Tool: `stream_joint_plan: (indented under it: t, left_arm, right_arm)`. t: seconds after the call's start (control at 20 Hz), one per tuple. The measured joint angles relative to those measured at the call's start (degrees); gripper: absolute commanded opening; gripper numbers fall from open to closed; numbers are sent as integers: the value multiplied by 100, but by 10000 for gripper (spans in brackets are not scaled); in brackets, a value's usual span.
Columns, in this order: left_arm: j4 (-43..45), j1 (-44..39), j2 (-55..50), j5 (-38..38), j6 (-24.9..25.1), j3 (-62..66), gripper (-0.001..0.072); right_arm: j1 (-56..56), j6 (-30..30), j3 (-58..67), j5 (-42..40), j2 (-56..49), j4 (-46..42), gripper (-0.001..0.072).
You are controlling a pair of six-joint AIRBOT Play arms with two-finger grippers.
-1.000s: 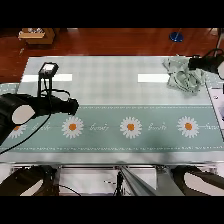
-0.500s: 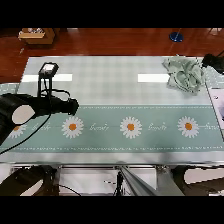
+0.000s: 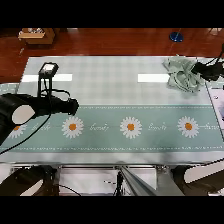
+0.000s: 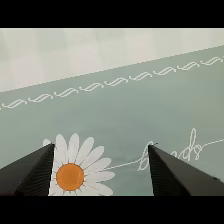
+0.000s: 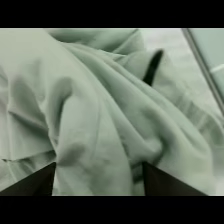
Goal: Fold the shirts.
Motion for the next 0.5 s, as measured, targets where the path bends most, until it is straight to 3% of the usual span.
stream_joint_plan:
  t: [0.1,0.15,0.2,0.25,0.5]
  left_arm:
    - [0,0,-4,0,0,0,711]
    - [0,0,-9,2,0,0,711]
    - [0,0,-24,9,0,0,711]
    - [0,0,-37,9,0,0,710]
    - [-2,0,-66,26,0,81,710]
  right_arm:
    - [-4,-140,0,-109,-109,278,589]
    - [-7,-184,2,-125,-153,376,475]
    - [-9,-221,2,-127,-192,433,140]
    - [-11,-256,2,-125,-212,496,33]
    - [-11,-577,205,-20,144,780,16]
